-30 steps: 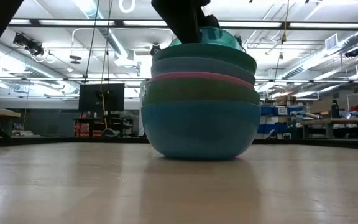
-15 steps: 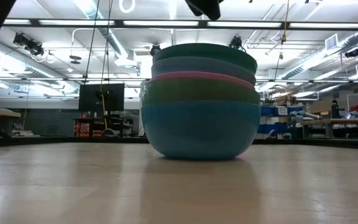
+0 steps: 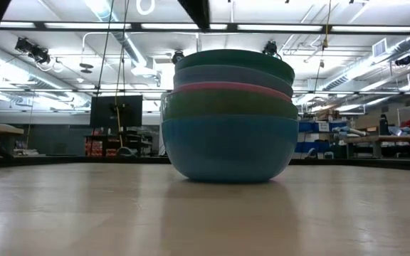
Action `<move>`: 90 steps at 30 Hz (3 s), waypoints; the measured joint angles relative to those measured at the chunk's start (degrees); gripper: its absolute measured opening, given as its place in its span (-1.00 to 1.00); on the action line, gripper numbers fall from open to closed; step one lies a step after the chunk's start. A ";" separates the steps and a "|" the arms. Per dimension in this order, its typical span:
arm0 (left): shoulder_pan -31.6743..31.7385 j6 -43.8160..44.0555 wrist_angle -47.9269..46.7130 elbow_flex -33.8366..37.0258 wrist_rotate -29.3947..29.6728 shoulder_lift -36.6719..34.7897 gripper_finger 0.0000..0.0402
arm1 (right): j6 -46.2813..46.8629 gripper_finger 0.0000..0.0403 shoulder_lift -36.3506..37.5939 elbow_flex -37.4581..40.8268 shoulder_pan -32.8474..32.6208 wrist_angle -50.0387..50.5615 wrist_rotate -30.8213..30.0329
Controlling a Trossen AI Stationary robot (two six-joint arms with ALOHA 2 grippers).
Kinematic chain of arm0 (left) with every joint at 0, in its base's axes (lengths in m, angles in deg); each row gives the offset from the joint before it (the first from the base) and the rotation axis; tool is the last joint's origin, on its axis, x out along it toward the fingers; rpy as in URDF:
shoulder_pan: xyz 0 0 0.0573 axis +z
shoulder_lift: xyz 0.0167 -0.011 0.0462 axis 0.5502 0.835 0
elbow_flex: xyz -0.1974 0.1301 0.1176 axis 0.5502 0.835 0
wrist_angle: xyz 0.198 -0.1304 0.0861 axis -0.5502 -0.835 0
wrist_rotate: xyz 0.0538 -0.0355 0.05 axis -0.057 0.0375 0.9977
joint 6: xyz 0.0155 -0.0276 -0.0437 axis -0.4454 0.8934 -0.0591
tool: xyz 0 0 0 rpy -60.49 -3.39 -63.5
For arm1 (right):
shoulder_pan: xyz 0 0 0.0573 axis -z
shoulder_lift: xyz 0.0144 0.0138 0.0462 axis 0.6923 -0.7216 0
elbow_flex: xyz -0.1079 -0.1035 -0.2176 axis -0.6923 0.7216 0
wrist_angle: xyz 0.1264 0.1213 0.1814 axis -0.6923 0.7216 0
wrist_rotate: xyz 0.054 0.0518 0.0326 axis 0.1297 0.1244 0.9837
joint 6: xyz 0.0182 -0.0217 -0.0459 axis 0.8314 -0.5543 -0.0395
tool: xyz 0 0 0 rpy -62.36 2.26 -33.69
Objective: Nest bowls inside each other
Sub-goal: Stack the transparent red bowl on the transparent blue bowl
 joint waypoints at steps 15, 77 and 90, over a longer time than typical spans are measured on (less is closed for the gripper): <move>-4.38 13.17 5.97 4.93 21.30 -28.45 -0.54 | -15.43 -0.75 -0.42 16.27 26.87 -20.18 25.61; -14.24 33.26 37.59 62.27 34.73 -67.25 -0.54 | -42.20 -0.32 -44.79 -5.07 76.48 -13.36 60.15; -14.21 33.17 38.45 62.27 34.63 -66.92 -0.54 | -43.75 -0.44 -50.27 -4.85 77.50 -14.41 58.94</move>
